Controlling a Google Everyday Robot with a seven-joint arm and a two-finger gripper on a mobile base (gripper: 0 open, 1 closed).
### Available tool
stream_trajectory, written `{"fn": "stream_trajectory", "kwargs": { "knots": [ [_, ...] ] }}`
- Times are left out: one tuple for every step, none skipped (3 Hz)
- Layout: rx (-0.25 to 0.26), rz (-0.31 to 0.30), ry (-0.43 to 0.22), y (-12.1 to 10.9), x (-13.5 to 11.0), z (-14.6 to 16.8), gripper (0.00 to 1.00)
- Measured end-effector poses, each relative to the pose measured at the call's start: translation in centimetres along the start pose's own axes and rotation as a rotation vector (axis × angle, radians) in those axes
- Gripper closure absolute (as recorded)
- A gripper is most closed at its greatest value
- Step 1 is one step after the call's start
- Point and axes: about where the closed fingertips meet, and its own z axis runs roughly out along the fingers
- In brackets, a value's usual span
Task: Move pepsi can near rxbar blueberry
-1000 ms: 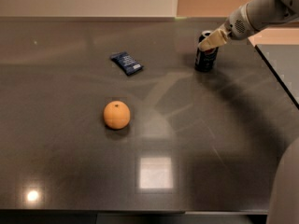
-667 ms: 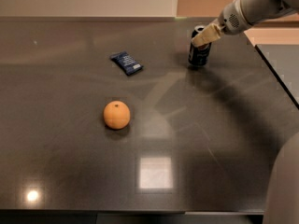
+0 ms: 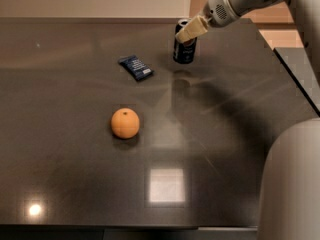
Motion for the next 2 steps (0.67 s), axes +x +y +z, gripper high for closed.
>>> {"fn": "stream_trajectory", "kwargs": {
  "knots": [
    [-0.066,-0.031,0.0,2.0,-2.2,3.3,1.0],
    [-0.107,-0.035,0.007,3.1,-2.7,5.5,1.0]
  ]
}}
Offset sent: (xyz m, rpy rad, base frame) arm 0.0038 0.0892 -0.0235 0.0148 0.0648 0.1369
